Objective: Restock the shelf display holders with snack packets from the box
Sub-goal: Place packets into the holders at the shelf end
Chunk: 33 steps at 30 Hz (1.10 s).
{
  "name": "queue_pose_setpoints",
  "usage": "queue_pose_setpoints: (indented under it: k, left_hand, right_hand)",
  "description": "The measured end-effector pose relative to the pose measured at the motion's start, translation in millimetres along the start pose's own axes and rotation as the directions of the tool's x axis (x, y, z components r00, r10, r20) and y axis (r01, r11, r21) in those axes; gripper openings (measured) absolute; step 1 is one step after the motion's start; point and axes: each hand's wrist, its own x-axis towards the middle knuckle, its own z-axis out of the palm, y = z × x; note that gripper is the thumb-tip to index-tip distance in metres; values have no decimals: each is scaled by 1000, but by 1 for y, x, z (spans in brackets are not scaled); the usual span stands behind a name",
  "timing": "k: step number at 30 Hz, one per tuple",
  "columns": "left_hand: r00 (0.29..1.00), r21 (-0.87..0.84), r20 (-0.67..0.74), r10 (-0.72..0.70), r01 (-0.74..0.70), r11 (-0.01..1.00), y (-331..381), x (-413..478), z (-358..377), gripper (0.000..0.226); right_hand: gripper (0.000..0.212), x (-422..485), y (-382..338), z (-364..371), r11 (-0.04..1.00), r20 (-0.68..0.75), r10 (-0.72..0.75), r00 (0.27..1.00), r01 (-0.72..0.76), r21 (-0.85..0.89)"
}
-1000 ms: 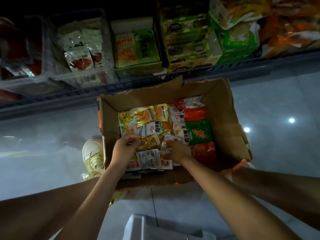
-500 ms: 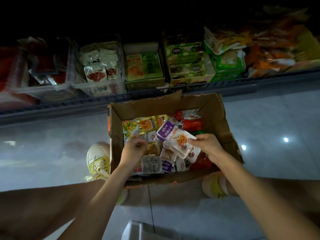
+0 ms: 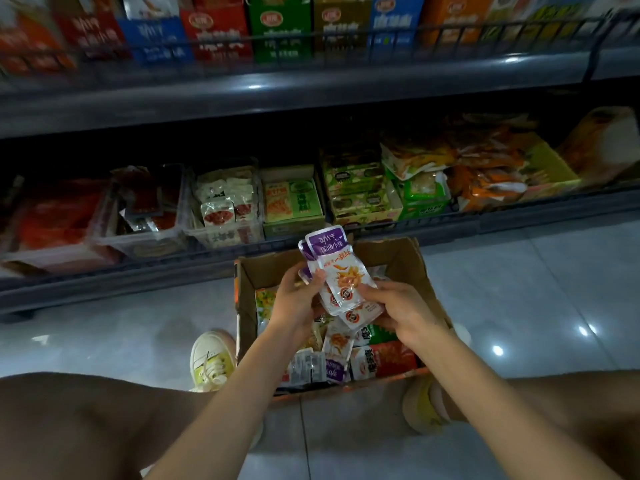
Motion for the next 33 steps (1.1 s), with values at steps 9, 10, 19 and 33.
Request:
queue_pose_setpoints:
  k: [9, 10, 19, 33]
  left_hand:
    - [976, 277, 60, 210, -218, 936, 38, -17, 3, 41]
    - [977, 268, 73, 202, -214, 939, 42, -20, 5, 42]
    - [969, 190, 177, 171, -204, 960, 68, -40, 9, 24]
    - [909, 271, 273, 315, -387, 881, 162, -79, 72, 41]
  right_hand:
    - [23, -22, -48, 24, 969, 92, -215, 972, 224, -100]
    - [20, -23, -49, 26, 974, 69, -216, 974, 220, -60]
    - [3, -46, -71, 13, 981, 63, -194, 979, 193, 24]
    - [29, -96, -156, 59, 708, 129, -664, 737, 675, -207]
